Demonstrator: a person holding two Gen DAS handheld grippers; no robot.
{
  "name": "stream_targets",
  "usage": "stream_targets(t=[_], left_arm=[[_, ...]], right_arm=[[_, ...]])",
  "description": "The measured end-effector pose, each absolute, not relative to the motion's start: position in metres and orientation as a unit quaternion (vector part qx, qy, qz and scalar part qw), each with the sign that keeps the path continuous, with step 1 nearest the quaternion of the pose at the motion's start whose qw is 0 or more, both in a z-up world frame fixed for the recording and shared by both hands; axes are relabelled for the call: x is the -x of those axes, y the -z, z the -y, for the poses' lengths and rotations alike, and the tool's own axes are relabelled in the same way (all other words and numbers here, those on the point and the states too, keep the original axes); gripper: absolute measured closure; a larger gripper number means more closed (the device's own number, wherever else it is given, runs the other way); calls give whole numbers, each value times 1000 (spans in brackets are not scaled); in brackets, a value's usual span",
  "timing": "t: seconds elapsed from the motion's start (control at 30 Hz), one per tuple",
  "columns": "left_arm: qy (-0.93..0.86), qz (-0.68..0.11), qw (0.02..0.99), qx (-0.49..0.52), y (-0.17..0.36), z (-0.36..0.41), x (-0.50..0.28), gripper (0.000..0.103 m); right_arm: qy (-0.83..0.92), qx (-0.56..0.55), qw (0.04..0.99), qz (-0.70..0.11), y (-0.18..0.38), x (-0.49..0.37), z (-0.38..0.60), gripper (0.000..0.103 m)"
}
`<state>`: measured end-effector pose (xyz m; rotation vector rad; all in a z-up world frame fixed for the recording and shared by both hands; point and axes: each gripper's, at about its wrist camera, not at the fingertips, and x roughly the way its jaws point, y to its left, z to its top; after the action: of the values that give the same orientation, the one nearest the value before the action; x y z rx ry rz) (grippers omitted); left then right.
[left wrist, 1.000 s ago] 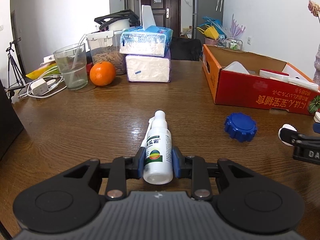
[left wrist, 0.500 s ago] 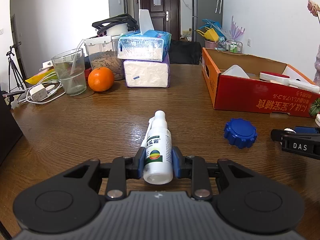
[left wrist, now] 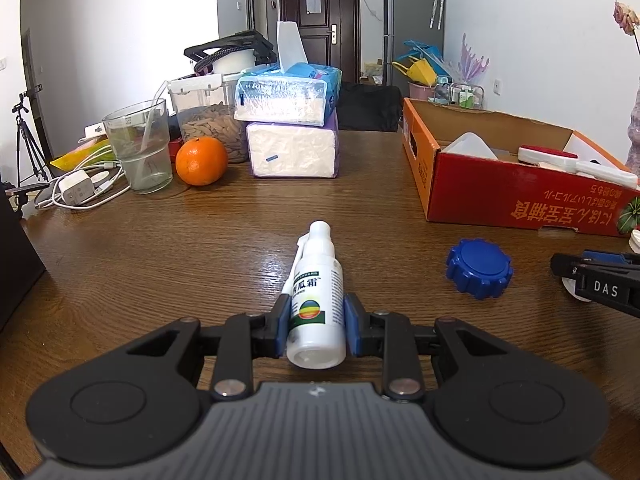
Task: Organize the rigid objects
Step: 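Carry the spray bottle and white cap with both tools over the cardboard box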
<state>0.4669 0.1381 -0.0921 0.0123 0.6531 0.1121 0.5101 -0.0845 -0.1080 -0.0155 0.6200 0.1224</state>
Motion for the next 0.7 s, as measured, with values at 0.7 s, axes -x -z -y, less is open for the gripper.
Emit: stream_targets(t=[0.7], left_arm=[[-34, -291, 956, 1, 70, -94, -451, 75]], right_arm=[[-76, -32, 970, -228, 64, -475, 109, 68]])
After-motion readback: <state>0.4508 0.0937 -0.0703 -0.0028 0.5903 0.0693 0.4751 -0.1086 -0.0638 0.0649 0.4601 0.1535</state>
